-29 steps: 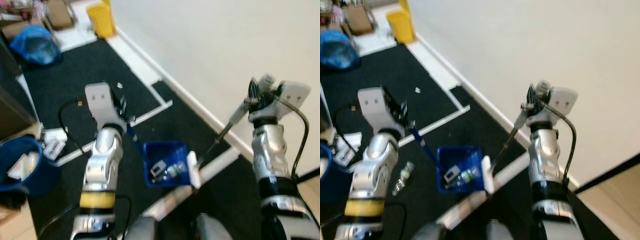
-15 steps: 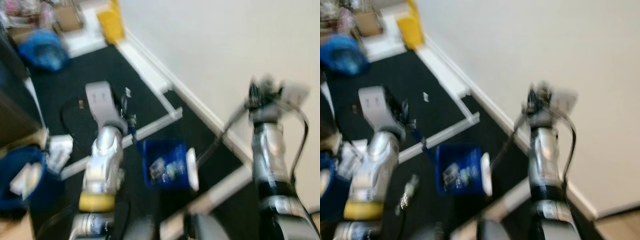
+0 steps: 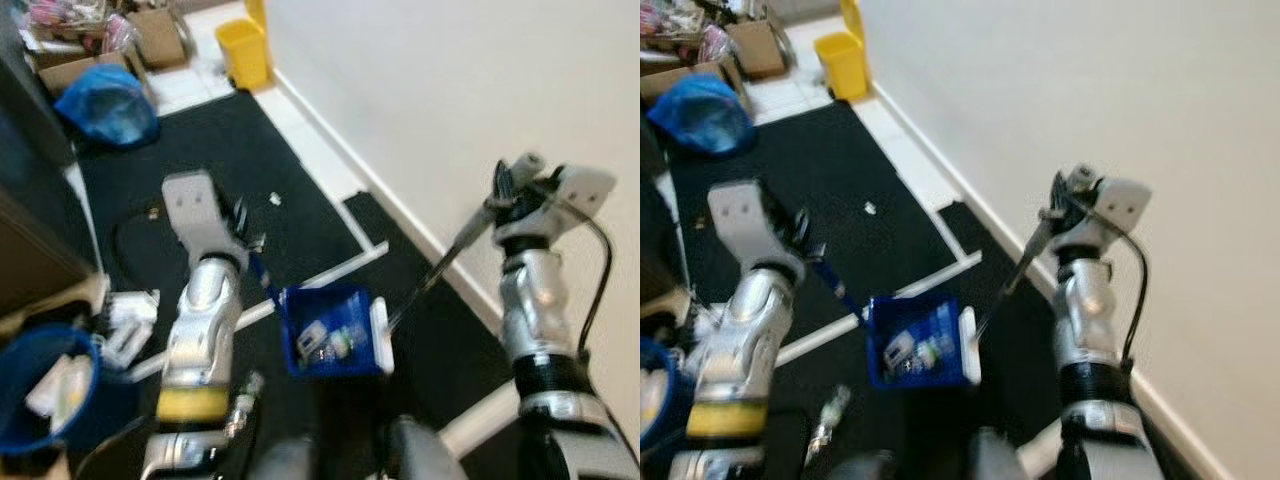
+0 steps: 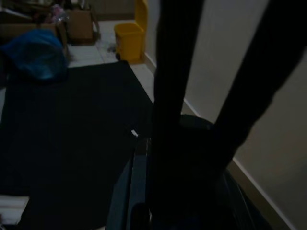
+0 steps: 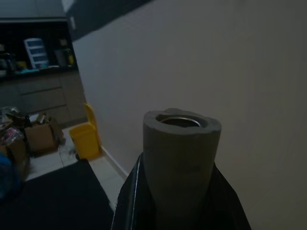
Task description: Sweep floor
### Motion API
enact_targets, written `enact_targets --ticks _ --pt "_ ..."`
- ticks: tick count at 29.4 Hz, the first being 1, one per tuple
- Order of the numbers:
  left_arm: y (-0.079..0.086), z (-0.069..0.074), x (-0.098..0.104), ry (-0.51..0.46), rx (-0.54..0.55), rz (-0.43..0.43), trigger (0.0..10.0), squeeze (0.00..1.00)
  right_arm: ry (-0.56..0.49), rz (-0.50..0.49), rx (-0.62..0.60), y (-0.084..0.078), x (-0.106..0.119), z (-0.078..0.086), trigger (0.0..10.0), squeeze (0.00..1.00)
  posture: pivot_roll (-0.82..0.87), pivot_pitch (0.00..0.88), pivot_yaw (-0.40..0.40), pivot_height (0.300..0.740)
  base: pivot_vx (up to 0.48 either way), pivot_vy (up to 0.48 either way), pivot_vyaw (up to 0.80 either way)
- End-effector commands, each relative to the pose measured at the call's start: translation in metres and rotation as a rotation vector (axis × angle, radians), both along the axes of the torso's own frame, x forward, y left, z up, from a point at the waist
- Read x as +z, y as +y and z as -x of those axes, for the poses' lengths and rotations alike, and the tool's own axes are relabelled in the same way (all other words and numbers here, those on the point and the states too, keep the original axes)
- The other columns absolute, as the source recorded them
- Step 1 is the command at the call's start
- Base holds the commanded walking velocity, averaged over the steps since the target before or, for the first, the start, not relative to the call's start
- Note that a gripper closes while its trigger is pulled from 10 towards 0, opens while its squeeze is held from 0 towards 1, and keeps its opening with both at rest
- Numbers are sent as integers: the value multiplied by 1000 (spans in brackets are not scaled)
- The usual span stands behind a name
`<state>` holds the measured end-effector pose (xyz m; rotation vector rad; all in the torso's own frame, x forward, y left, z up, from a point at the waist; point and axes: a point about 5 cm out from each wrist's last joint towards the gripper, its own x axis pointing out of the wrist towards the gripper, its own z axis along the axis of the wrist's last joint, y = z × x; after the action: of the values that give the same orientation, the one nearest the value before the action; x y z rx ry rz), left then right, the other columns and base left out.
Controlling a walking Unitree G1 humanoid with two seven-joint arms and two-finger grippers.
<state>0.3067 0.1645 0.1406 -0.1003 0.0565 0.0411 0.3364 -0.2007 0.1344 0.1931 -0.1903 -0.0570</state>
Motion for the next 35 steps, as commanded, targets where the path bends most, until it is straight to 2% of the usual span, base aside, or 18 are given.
enact_targets --ticks 1,11,17,35 --pt "-1 0 9 -48 -3 18 10000 0 -22 -13 7 4 4 -1 10000 0 61 52 -7 740 480 0 0" --pt "0 1 7 -43 3 16 10000 0 -21 -3 32 8 4 -2 10000 0 61 50 -8 740 442 0 0" --pt "-2 -1 7 -34 -1 30 10000 0 -23 1 32 8 4 -2 10000 0 60 45 -5 740 126 0 140" --pt "-3 -1 11 -35 -4 23 10000 0 -24 -1 39 9 4 -3 10000 0 65 50 -10 740 0 0 789"
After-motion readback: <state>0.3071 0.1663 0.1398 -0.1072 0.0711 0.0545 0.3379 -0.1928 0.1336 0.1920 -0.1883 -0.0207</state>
